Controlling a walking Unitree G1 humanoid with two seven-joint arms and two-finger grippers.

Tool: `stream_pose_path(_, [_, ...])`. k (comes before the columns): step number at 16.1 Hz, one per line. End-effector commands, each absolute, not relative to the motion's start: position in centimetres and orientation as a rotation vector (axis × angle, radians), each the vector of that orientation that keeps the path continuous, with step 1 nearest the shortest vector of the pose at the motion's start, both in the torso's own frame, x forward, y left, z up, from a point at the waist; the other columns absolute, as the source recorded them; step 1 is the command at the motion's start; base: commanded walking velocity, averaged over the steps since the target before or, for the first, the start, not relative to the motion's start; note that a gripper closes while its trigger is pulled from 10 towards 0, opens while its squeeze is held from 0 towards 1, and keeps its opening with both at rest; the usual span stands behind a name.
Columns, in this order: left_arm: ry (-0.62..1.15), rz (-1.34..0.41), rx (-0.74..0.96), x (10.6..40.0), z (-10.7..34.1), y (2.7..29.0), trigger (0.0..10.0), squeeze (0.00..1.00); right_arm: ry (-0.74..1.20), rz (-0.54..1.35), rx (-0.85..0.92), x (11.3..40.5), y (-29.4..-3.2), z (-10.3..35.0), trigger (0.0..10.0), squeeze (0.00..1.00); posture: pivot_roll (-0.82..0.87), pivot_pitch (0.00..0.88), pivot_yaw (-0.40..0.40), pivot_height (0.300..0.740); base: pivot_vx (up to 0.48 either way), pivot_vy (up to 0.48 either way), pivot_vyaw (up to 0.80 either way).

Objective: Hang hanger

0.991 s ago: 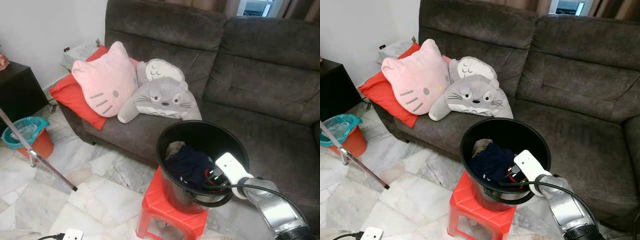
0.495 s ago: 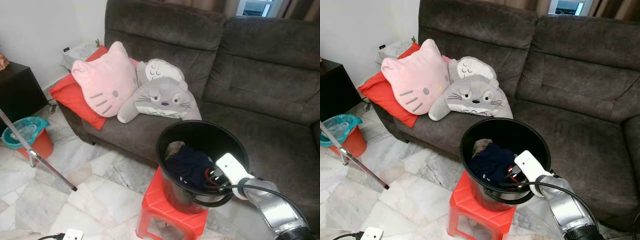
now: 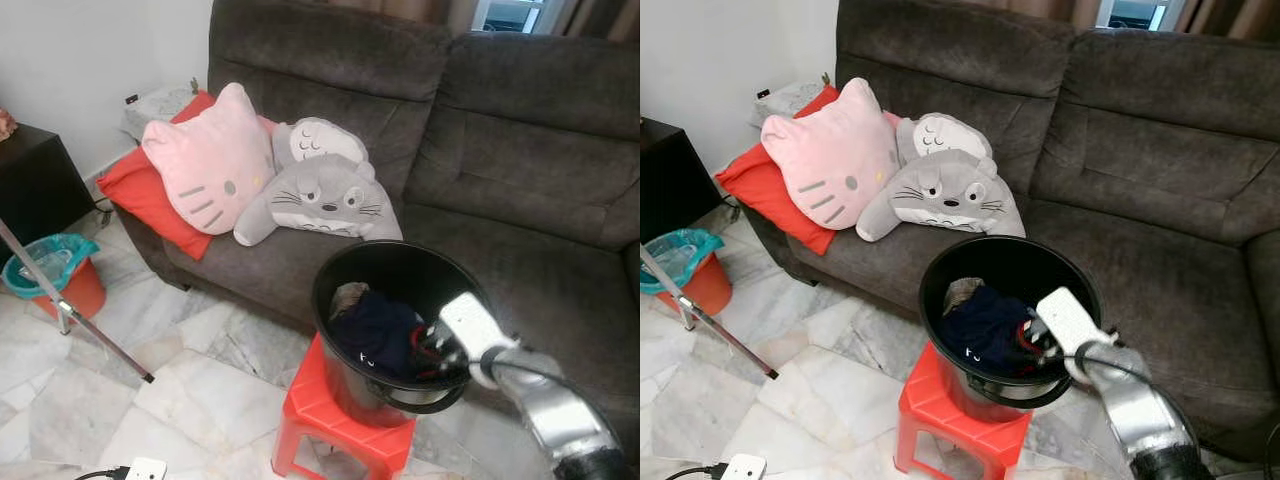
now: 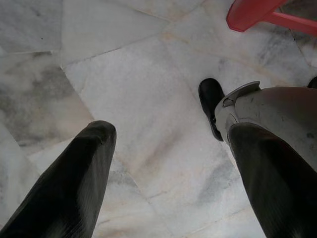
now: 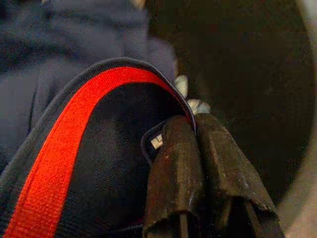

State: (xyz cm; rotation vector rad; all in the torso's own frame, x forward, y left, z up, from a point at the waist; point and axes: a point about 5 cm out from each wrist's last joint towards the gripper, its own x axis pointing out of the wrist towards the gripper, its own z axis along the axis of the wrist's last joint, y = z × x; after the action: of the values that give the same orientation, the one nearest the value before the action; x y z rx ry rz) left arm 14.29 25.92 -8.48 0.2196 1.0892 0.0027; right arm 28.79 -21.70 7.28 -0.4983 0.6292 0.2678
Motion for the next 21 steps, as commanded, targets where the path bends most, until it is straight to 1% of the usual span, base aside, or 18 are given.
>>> stream_pose_path(1, [1.097,-0.009,0.243,14.2,-8.5,26.1,10.0,0.0,0.557,0.252,-0.487,29.7,-21.5,8.9,0.0,0.0,-0.17,0.0,-0.019,0.732,0.0,0.0,0.0])
stream_pose_path(5, [1.097,-0.007,0.245,14.2,-8.5,26.1,10.0,0.0,0.443,0.268,-0.415,31.1,-20.3,11.1,0.0,0.0,-0.17,0.0,-0.017,0.732,0.0,0.0,0.0])
stream_pose_path(8, [1.097,-0.006,0.246,14.3,-8.4,26.1,10.0,0.0,0.375,0.272,-0.399,31.9,-19.8,12.7,0.0,0.0,-0.17,0.0,-0.014,0.732,0.0,0.0,0.0])
stream_pose_path(11, [1.095,-0.003,0.25,14.3,-8.4,26.1,10.0,0.0,0.232,0.253,-0.397,33.7,-19.3,16.4,0.0,0.0,-0.17,0.0,-0.011,0.732,0.0,0.0,0.0])
stream_pose_path(14, [1.095,-0.002,0.253,14.3,-8.4,26.2,10.0,0.0,0.135,0.245,-0.382,34.8,-18.7,18.9,0.0,0.0,-0.18,0.0,-0.008,0.732,0.0,0.0,0.0])
stream_pose_path(16, [1.094,-0.002,0.254,14.3,-8.4,26.2,10.0,0.0,0.064,0.29,-0.385,35.4,-17.3,20.8,0.0,0.0,-0.18,0.0,-0.006,0.732,0.0,0.0,0.0])
stream_pose_path(19, [1.094,0.0,0.252,14.3,-8.4,26.2,10.0,0.0,0.084,0.411,-0.421,34.8,-15.4,20.4,0.0,0.0,-0.18,0.0,-0.009,0.732,0.0,0.0,0.0])
stream_pose_path(21, [1.095,0.001,0.251,14.3,-8.4,26.2,10.0,0.0,0.169,0.467,-0.431,34.0,-15.0,18.6,0.0,0.0,-0.18,0.0,-0.009,0.732,0.0,0.0,0.0])
